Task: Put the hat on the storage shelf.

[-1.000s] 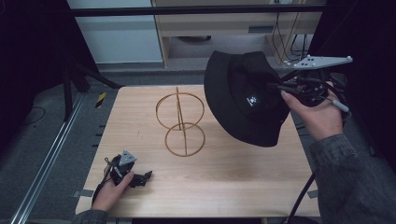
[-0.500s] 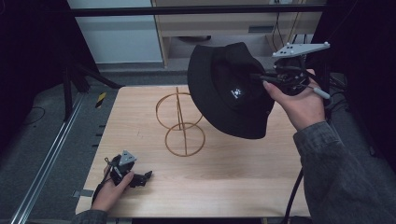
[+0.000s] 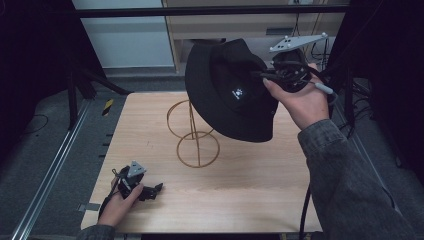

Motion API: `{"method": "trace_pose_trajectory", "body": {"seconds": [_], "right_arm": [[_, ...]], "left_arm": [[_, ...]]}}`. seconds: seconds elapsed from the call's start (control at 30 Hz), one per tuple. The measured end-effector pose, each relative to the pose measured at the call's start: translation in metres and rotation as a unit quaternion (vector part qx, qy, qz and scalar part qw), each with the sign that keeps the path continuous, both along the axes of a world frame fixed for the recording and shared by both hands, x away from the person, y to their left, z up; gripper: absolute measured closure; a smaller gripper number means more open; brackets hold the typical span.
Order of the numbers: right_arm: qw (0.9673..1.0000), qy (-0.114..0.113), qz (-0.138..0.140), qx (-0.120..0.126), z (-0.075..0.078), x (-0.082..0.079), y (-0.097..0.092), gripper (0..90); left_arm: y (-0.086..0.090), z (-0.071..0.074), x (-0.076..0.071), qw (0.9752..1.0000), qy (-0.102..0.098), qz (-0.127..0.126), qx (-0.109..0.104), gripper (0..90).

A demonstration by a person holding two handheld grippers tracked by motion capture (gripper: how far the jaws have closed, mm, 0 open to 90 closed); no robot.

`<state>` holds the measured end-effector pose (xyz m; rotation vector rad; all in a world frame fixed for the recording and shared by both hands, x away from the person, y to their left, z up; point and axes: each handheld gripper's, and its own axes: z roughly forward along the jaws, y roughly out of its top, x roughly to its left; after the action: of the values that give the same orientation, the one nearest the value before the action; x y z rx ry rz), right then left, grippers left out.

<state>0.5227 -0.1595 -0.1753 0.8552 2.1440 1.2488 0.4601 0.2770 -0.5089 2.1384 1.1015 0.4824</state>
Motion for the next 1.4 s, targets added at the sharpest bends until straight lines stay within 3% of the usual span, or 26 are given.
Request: {"method": "trace_pose_trajectory", "body": {"seconds": [0.97,1.4], "right_arm": [[0.9991,0.006,0.042,-0.01,0.015,0.026,0.056,88.8],[0.9974,0.028,0.063,-0.021,0.0,0.038,0.082,88.7]], "left_arm": [[0.0,0.0,0.0,1.0,0.0,0.0,0.001,0.0],[0.0,0.0,0.0,1.0,0.001,0.0,0.001,0.0]]}}
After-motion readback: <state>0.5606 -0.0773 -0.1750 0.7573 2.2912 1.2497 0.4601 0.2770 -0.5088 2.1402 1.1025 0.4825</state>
